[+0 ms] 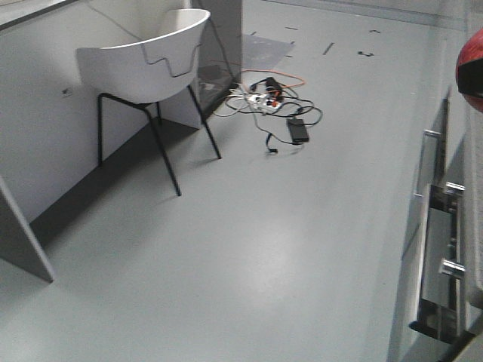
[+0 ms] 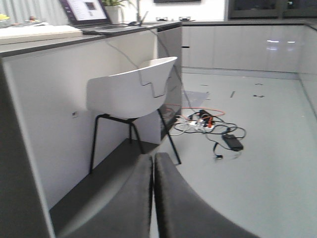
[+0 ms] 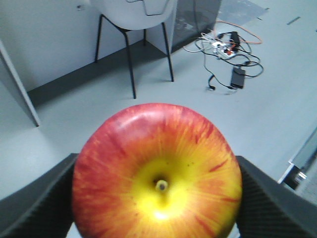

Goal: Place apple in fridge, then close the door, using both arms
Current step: 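Drive away from the counter holding the apple in the right gripper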

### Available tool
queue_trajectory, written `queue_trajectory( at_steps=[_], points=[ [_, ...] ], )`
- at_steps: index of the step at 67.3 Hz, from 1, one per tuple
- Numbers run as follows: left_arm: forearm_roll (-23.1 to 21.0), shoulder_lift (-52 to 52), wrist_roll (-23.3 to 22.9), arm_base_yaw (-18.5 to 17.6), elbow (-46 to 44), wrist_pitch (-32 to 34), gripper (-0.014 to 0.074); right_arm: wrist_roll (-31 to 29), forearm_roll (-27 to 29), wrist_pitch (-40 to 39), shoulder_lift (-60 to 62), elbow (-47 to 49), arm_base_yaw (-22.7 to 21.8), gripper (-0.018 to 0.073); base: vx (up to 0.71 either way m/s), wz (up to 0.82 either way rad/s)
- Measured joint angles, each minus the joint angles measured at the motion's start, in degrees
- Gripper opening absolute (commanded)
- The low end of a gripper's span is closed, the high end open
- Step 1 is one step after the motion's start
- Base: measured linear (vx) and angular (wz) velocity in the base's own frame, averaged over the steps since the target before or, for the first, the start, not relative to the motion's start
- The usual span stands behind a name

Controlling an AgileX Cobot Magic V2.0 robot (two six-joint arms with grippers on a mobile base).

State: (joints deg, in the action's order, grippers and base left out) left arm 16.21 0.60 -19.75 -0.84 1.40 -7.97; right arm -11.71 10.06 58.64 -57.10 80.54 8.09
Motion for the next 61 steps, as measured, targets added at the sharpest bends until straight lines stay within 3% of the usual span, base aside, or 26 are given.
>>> queue_trajectory(
  at_steps=[61],
  points=[
    [0.0,0.0,0.0,0.0,0.0,0.0,-0.0006,0.0,0.0,0.0,0.0,0.0,0.0,0.0150,-0.01,0.27]
  ],
)
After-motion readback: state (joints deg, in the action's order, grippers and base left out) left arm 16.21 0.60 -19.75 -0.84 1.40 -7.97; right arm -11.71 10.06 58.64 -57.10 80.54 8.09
